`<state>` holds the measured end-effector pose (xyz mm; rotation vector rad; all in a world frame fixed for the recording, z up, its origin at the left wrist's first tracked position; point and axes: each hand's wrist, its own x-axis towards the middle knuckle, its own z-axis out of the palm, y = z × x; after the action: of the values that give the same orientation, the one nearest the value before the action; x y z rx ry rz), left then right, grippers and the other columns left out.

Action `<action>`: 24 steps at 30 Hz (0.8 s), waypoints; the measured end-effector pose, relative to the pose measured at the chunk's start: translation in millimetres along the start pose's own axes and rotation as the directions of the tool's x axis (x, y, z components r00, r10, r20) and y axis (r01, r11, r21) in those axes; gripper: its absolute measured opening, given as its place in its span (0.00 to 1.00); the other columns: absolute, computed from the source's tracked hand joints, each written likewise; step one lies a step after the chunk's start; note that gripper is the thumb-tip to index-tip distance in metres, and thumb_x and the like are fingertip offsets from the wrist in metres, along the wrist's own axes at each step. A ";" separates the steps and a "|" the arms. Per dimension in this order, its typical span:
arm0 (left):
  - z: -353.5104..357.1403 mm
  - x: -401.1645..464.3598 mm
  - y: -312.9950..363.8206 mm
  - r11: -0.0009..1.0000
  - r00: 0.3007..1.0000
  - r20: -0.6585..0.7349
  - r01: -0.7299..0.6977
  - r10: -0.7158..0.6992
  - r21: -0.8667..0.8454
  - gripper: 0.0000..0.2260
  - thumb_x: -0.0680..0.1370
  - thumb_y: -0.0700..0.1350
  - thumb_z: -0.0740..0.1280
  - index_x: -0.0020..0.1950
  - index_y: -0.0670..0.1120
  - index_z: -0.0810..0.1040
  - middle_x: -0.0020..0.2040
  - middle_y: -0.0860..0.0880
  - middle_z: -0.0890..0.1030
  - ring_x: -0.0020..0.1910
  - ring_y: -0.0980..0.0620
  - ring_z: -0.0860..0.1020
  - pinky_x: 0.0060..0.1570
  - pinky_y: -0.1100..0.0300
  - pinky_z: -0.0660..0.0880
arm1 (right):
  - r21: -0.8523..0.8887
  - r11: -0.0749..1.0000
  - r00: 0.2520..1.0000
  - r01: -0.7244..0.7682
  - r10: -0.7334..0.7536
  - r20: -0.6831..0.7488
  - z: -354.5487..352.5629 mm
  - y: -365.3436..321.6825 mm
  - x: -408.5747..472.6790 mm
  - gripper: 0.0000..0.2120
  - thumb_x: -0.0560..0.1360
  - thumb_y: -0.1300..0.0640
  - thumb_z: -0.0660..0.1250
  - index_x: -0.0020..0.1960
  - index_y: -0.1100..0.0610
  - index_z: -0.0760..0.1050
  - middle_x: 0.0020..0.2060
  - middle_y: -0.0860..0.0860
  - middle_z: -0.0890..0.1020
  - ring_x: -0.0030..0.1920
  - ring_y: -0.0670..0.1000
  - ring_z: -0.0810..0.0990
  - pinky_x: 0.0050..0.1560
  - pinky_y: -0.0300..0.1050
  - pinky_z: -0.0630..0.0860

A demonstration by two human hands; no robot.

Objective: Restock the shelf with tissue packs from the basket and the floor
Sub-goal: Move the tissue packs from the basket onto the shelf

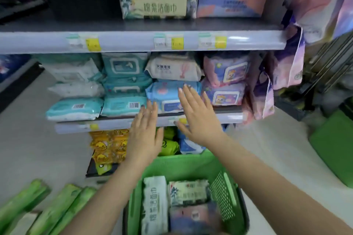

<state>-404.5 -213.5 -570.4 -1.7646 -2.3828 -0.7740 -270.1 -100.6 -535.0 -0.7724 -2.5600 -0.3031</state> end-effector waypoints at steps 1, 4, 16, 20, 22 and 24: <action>19.8 -25.5 -8.6 0.998 0.995 0.080 0.056 -0.053 -0.028 0.29 0.75 0.55 0.43 0.73 0.47 0.40 0.75 0.49 0.47 0.75 0.47 0.53 0.73 0.54 0.49 | 0.006 1.000 0.998 0.001 -0.002 0.063 18.8 -2.4 -22.4 0.39 0.68 0.40 0.61 0.71 0.61 0.58 0.69 0.58 0.69 0.68 0.58 0.70 0.63 0.62 0.67; 74.0 -91.0 -29.7 0.960 0.913 0.343 0.267 -0.222 -0.088 0.28 0.79 0.54 0.50 0.76 0.48 0.42 0.76 0.46 0.57 0.72 0.49 0.63 0.70 0.57 0.61 | 0.015 0.999 0.954 -0.041 0.035 0.299 68.1 -7.1 -82.3 0.41 0.65 0.38 0.66 0.70 0.59 0.60 0.67 0.54 0.74 0.65 0.54 0.74 0.62 0.60 0.70; 212.2 -141.1 -67.0 0.705 0.358 0.674 0.618 -0.647 0.349 0.38 0.75 0.56 0.64 0.75 0.39 0.50 0.73 0.41 0.62 0.69 0.45 0.67 0.66 0.55 0.67 | 0.083 0.969 0.722 -0.231 0.114 0.683 146.3 -9.1 -164.1 0.34 0.73 0.43 0.50 0.75 0.57 0.49 0.72 0.50 0.54 0.73 0.52 0.58 0.68 0.56 0.52; 245.3 -136.6 -76.7 0.619 0.292 0.617 0.666 -0.731 0.417 0.45 0.71 0.58 0.67 0.74 0.34 0.48 0.73 0.39 0.61 0.70 0.44 0.65 0.65 0.57 0.66 | 0.133 0.948 0.659 -0.288 0.096 0.746 155.3 -5.6 -178.5 0.34 0.67 0.41 0.50 0.69 0.55 0.66 0.65 0.48 0.75 0.63 0.49 0.75 0.61 0.53 0.69; 259.7 -136.2 -84.3 0.561 0.254 0.590 0.711 -0.766 0.423 0.50 0.68 0.62 0.69 0.73 0.32 0.47 0.73 0.37 0.60 0.70 0.42 0.66 0.64 0.56 0.69 | 0.139 0.947 0.649 -0.289 0.087 0.756 153.9 -3.2 -180.3 0.33 0.66 0.40 0.52 0.65 0.52 0.71 0.60 0.45 0.79 0.59 0.46 0.79 0.57 0.48 0.73; 268.0 -135.7 -88.6 0.498 0.207 0.579 0.768 -0.789 0.404 0.56 0.62 0.63 0.72 0.73 0.31 0.47 0.71 0.36 0.61 0.65 0.41 0.71 0.59 0.54 0.74 | 0.127 0.947 0.623 -0.297 0.091 0.777 155.4 -0.8 -182.9 0.32 0.66 0.40 0.52 0.64 0.52 0.73 0.59 0.45 0.80 0.58 0.45 0.79 0.58 0.46 0.72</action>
<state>-378.2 -233.8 -881.8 -0.6534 -3.8774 0.0633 -189.3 -136.2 -758.2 -1.2810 -3.1365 0.5453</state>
